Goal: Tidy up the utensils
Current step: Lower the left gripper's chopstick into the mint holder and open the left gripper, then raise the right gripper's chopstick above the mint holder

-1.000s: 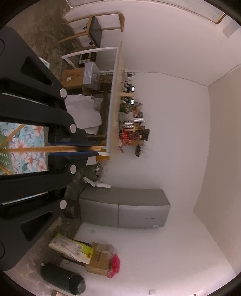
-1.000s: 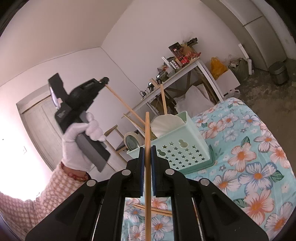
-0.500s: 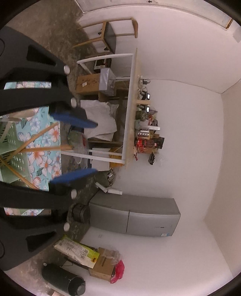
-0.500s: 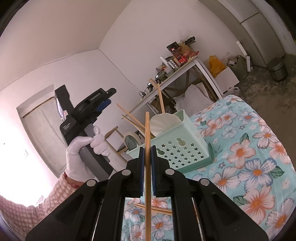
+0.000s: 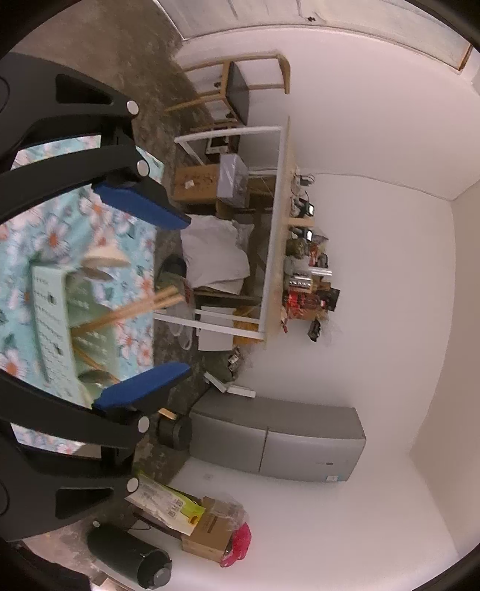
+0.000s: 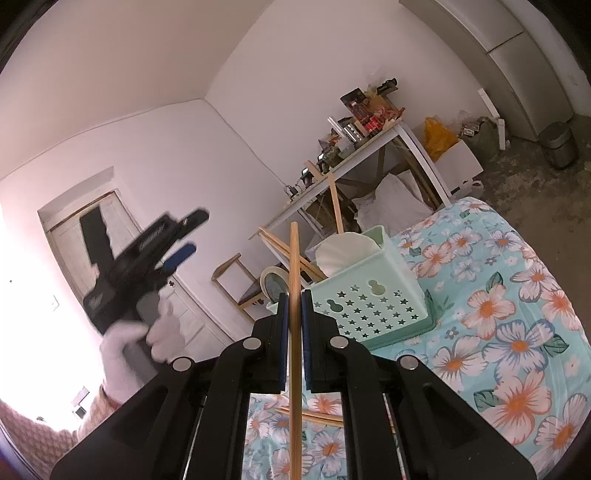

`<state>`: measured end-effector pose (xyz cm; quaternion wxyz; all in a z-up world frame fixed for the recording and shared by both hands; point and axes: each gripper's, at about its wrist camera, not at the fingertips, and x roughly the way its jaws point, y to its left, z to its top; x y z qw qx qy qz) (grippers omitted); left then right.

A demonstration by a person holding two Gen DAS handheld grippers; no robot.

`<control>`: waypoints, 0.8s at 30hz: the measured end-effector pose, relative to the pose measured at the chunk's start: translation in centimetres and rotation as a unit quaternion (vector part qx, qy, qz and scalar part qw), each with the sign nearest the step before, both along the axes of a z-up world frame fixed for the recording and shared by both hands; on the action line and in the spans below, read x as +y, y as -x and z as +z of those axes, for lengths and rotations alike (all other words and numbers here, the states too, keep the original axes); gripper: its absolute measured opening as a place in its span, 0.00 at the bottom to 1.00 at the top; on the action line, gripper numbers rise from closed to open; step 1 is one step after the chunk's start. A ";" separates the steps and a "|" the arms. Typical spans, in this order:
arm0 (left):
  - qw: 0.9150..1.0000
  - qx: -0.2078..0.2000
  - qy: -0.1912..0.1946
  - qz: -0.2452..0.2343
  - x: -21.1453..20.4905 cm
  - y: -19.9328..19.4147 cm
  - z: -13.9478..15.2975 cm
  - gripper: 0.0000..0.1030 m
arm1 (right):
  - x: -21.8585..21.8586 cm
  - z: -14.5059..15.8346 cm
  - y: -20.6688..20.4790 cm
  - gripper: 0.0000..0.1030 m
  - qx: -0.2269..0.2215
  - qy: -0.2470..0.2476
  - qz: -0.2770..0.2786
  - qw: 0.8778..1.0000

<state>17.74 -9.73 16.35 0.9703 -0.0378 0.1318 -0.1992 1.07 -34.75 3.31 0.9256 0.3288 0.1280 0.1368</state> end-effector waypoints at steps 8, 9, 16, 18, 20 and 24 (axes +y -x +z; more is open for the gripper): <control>0.999 0.035 -0.019 0.025 3.8 2.4 -3.3 0.77 | 0.7 0.6 0.2 0.07 -0.004 0.009 0.005 1.000; 0.998 0.045 -0.022 0.029 4.4 2.6 -4.0 0.78 | 0.9 0.7 0.2 0.07 -0.004 0.011 0.005 1.000; 0.994 0.094 -0.031 0.047 6.5 3.6 -7.2 0.81 | 1.4 1.7 0.5 0.07 -0.005 0.029 0.004 1.000; 0.993 0.107 -0.031 0.050 6.9 3.9 -8.0 0.81 | 1.5 2.2 0.4 0.07 -0.007 0.032 0.004 0.999; 0.991 0.115 -0.035 0.055 7.2 4.3 -8.7 0.82 | 1.7 2.8 0.1 0.07 -0.011 0.039 0.005 0.999; 0.989 0.129 -0.038 0.061 7.9 4.8 -10.0 0.84 | 2.5 5.0 -1.1 0.07 -0.026 0.065 0.006 0.998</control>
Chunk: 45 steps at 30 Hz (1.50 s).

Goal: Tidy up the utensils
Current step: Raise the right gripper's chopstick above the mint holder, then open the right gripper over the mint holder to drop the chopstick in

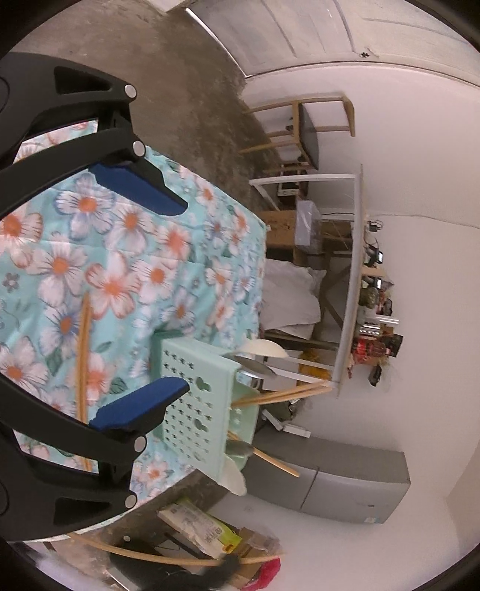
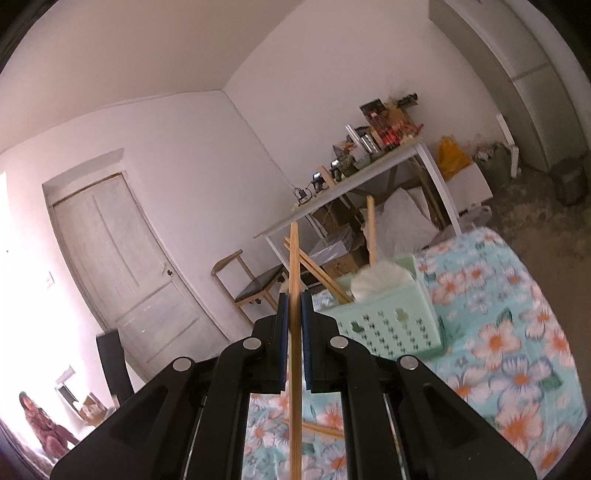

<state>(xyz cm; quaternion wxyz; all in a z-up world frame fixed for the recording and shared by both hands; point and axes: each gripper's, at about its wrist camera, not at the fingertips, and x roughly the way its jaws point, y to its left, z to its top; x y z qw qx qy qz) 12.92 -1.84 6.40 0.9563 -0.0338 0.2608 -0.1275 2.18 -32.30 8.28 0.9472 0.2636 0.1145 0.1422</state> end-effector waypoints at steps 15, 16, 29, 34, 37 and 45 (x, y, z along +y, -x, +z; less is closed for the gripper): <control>0.999 0.026 0.007 0.018 2.0 0.1 -2.2 0.88 | 4.0 9.1 -10.5 0.07 -0.090 0.130 -0.093 0.983; 0.999 0.026 0.008 0.019 2.2 0.1 -2.3 0.88 | 4.3 9.3 -11.5 0.07 -0.092 0.138 -0.105 0.981; 0.998 0.047 0.027 0.041 5.2 -1.7 -4.1 0.88 | 7.2 7.3 -19.2 0.07 -0.061 0.269 -0.252 0.928; 0.997 0.052 0.032 0.041 5.5 -1.9 -4.6 0.88 | 8.1 7.1 -19.5 0.07 -0.063 0.303 -0.271 0.911; 0.997 0.051 0.032 0.042 5.5 -2.0 -4.6 0.88 | 8.5 7.2 -19.1 0.07 -0.066 0.311 -0.270 0.909; 0.997 0.048 0.031 0.042 5.6 -1.9 -4.5 0.88 | 7.8 8.0 -17.9 0.08 -0.070 0.295 -0.257 0.918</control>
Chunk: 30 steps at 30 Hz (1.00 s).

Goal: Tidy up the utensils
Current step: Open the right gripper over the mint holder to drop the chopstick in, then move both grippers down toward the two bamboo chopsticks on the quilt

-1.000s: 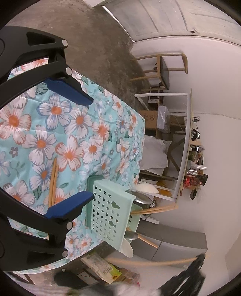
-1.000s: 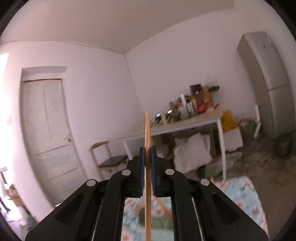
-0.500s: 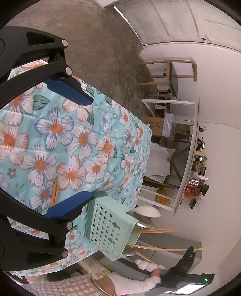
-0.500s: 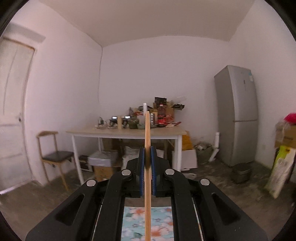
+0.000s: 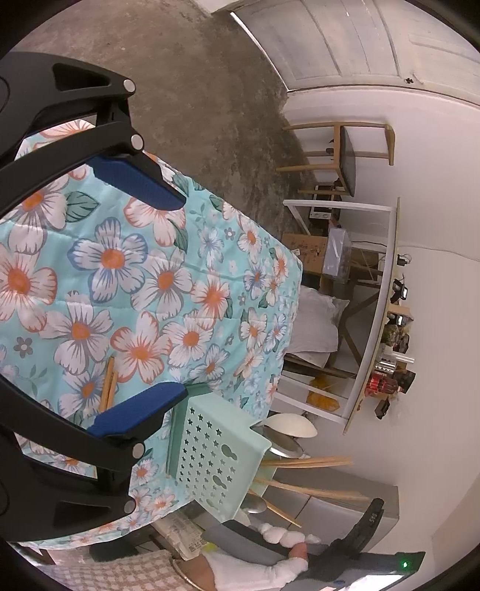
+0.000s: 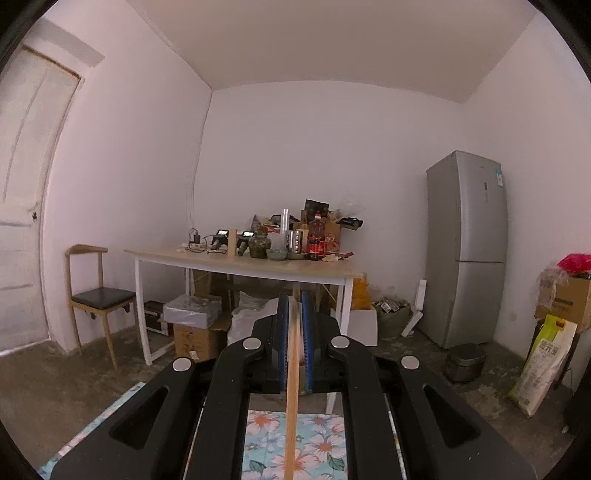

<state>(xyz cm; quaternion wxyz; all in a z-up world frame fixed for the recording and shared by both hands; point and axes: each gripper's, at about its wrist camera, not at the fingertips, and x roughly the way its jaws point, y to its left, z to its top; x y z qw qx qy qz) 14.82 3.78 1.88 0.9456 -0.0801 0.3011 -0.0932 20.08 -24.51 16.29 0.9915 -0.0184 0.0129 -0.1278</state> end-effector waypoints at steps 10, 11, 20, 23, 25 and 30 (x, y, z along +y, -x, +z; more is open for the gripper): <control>1.000 -0.007 -0.009 0.003 -0.7 1.1 1.3 0.88 | -2.1 1.9 4.9 0.08 -0.010 -0.048 0.030 0.998; 1.000 -0.008 -0.010 0.003 -0.9 1.2 1.4 0.88 | -2.3 2.1 5.7 0.08 -0.011 -0.051 0.035 0.998; 1.000 -0.005 -0.025 -0.002 -2.1 2.2 1.8 0.88 | -3.6 0.8 13.4 0.30 0.029 -0.069 0.079 0.994; 0.999 0.000 -0.033 0.000 -2.6 2.3 1.8 0.88 | -3.8 -1.0 15.4 0.35 0.067 -0.074 0.091 0.991; 0.999 0.007 -0.041 0.001 -2.9 2.2 1.5 0.88 | -3.8 -2.5 16.4 0.39 0.092 -0.079 0.093 0.988; 0.998 0.023 -0.064 0.008 -3.6 2.1 0.8 0.88 | -4.1 -7.7 18.0 0.44 0.179 -0.120 0.104 0.971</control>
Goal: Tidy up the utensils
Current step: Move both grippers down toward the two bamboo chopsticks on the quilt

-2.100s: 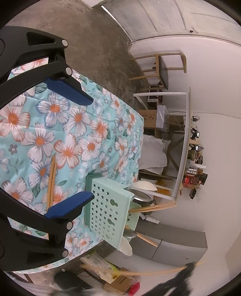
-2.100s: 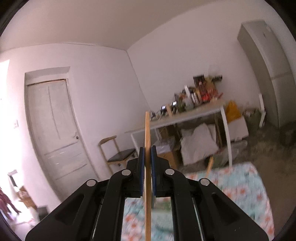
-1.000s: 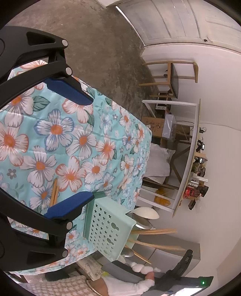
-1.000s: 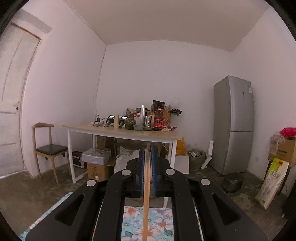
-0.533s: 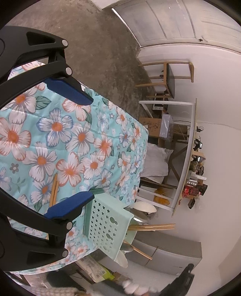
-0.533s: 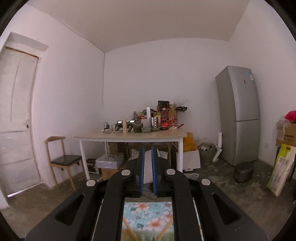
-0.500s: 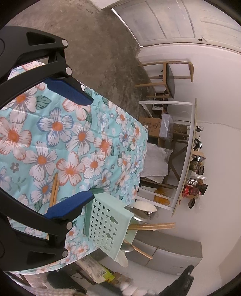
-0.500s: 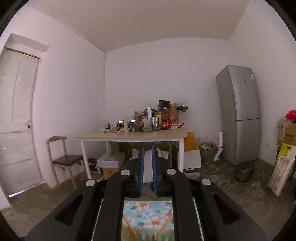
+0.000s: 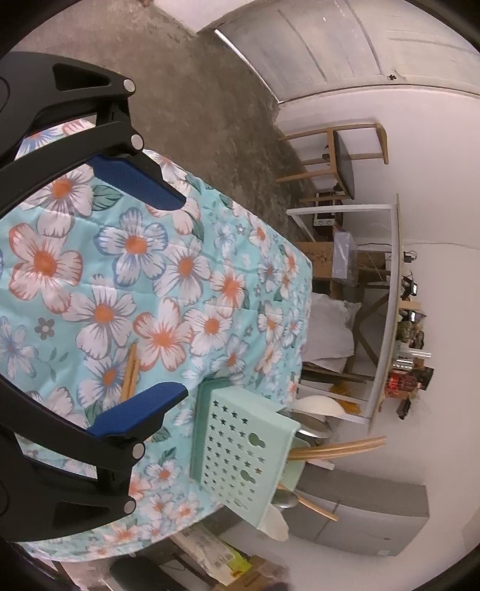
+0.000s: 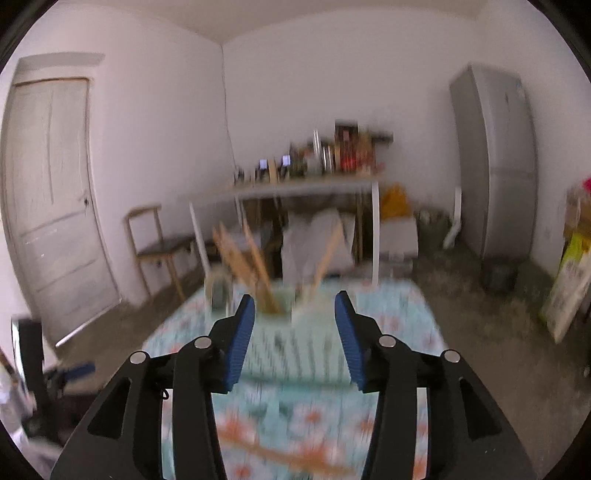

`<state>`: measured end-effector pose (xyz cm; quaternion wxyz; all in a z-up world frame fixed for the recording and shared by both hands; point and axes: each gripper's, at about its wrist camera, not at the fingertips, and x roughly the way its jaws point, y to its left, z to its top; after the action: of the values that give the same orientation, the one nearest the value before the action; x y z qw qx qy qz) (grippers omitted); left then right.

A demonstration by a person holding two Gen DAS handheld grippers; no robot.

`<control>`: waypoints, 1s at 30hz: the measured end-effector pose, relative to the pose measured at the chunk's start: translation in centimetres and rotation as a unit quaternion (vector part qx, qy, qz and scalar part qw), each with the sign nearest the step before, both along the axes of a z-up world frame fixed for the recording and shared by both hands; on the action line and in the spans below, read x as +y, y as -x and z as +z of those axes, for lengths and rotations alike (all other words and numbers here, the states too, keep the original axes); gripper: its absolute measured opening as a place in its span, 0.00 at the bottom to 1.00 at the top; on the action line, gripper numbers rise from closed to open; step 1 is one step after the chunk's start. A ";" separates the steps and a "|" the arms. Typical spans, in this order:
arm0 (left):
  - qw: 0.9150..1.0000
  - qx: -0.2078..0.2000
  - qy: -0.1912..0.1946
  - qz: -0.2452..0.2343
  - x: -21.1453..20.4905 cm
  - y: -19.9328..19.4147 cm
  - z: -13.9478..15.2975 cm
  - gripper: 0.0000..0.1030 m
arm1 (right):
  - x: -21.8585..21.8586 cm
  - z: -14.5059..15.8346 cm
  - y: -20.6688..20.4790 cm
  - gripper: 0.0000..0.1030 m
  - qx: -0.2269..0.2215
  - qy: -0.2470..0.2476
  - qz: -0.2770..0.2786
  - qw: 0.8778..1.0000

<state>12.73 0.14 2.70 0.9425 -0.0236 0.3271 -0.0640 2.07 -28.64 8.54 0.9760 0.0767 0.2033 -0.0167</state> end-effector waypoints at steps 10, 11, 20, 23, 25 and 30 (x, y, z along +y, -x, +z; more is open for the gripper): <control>0.998 0.000 -0.056 0.006 -1.4 0.4 -0.4 0.88 | 0.6 -8.4 0.1 0.44 0.131 -0.068 0.018 0.989; 0.998 0.000 -0.061 0.005 -1.5 0.4 -0.4 0.88 | 0.8 -8.7 -0.1 0.44 0.136 -0.072 0.018 0.988; 0.996 -0.004 -0.088 0.000 -2.7 0.8 -0.3 0.88 | 0.3 -10.9 -0.3 0.45 0.173 -0.103 0.025 0.979; 0.995 -0.007 -0.095 -0.001 -3.2 0.9 -0.3 0.88 | 0.2 -11.4 -0.1 0.45 0.180 -0.109 0.027 0.977; 0.995 -0.008 -0.099 -0.002 -3.5 1.0 -0.2 0.88 | 0.2 -11.7 -0.1 0.45 0.184 -0.112 0.029 0.976; 0.994 -0.008 -0.106 -0.010 -4.1 1.2 -0.3 0.88 | -0.3 -12.4 0.4 0.44 0.191 -0.121 0.025 0.974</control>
<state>11.49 -4.00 2.36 0.9417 0.0804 0.3245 -0.0384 1.71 -28.96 -3.89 0.9027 0.1845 0.3882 0.0178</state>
